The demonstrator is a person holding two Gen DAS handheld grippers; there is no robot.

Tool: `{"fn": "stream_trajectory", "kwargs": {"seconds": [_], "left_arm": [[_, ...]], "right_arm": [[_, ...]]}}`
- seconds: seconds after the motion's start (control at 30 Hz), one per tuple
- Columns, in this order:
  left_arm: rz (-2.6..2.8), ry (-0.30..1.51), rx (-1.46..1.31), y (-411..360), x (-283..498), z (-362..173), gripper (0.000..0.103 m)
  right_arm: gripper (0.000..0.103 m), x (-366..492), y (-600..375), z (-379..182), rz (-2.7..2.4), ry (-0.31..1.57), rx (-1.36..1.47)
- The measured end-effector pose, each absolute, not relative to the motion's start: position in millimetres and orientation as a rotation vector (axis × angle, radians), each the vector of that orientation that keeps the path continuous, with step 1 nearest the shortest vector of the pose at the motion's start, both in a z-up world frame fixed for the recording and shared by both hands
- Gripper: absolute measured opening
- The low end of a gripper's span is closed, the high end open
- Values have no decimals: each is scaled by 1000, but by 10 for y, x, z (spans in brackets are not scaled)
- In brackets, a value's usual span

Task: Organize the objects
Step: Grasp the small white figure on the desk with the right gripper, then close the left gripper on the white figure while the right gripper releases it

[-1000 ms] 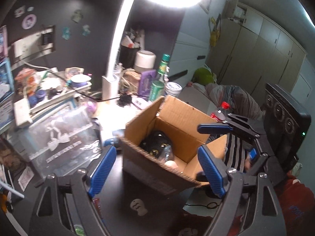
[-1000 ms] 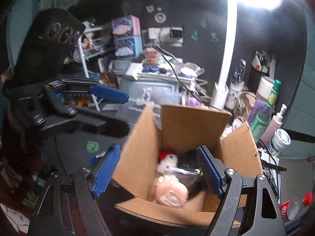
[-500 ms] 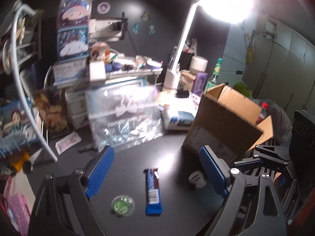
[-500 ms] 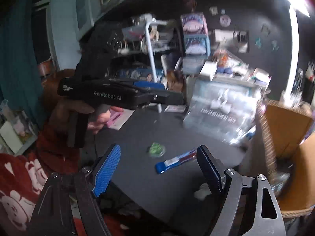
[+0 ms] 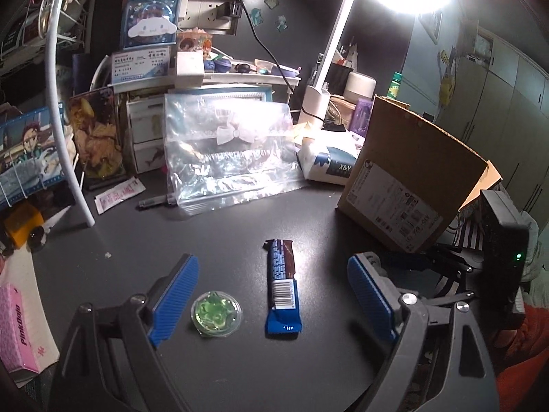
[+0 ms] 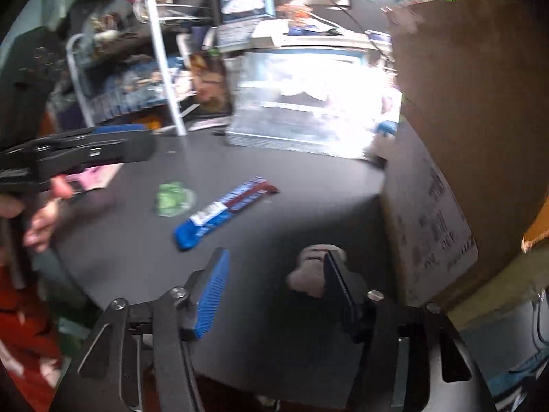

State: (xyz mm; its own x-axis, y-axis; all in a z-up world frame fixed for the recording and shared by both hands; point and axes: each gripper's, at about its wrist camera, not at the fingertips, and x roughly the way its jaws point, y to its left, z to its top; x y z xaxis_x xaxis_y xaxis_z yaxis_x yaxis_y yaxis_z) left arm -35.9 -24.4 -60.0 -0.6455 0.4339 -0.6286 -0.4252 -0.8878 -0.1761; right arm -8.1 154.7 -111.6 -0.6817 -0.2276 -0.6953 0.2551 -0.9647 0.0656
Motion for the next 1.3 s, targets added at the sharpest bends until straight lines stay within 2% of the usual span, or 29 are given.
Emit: {"fn": "stream_trajectory", "kwargs": {"seconds": [0.17,0.3,0.53,0.73,0.83,0.93,1.0,1.07,1.3], "left_arm": [[2483,-24,-954,-253,-361,-593,87],[2481,-36,-950,-256,-385,-568,87],[2389,-26,-988,-121,-447,-571,87],[2243,-98,-1003,-22,-514,-469,87],[2202,-102,-988,36,-506,-351,76],[2160,-112,-964,92,-510,-203,61],[2150,-105,-940,141,-505,-82,46],[2130,-98,-921,194,-511,34,38],[2118,-41,-851,485,-632,451,33]], "right_arm": [[40,-165,1581,-1226,-2726,110,1153],[24,-212,1597,-1304,-2743,152,1193],[19,-189,1612,-1280,-2729,164,1153],[19,-118,1420,-990,-2607,238,964],[19,-85,1301,-809,-2571,299,872],[19,-50,1200,-626,-2555,378,777],[19,-20,1174,-497,-2550,414,722],[19,-27,1167,-405,-2544,436,685],[19,38,1353,-19,-2600,544,570]]}}
